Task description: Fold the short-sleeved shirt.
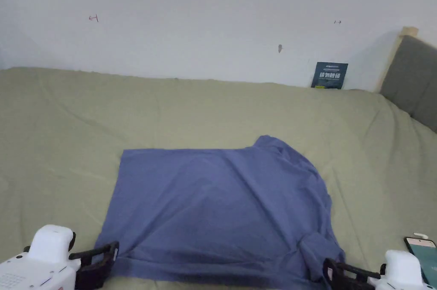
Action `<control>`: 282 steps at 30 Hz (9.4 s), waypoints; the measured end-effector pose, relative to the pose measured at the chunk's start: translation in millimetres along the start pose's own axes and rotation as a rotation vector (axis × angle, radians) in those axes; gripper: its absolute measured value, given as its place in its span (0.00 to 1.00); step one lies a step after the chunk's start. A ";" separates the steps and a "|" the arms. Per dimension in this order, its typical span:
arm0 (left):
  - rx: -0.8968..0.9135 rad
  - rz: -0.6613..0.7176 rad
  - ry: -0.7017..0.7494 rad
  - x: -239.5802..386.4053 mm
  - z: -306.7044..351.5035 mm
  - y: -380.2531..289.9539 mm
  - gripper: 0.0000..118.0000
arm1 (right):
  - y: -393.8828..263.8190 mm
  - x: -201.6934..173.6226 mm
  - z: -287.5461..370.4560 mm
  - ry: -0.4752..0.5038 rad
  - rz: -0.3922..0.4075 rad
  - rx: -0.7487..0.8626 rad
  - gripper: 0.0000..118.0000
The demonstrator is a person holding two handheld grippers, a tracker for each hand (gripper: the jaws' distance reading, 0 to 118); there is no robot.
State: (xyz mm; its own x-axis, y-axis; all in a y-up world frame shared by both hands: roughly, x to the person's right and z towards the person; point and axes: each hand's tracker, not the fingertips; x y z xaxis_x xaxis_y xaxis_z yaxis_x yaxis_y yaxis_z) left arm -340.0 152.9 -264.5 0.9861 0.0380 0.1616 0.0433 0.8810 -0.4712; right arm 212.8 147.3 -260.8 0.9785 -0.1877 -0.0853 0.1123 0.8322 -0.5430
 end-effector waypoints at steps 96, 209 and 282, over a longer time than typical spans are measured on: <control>-0.046 0.083 0.144 11.4 -36.0 28.9 0.61 | 44.8 -26.4 -37.5 -0.015 0.148 0.042 0.44; -0.434 0.093 0.275 -83.6 -350.4 84.8 0.84 | 73.3 -31.4 -144.9 0.021 0.134 -0.112 0.03; 0.333 0.017 0.201 48.8 59.3 26.1 0.83 | 24.6 -13.0 22.8 -0.028 0.105 0.216 1.00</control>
State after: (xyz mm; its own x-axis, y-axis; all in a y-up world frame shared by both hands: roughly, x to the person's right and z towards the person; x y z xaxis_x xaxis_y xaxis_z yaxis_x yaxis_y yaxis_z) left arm -300.3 205.7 -217.5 0.9994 -0.0101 -0.0328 0.0048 0.9872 -0.1595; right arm 206.8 182.1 -254.0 0.9908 -0.0829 -0.1072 0.0417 0.9393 -0.3407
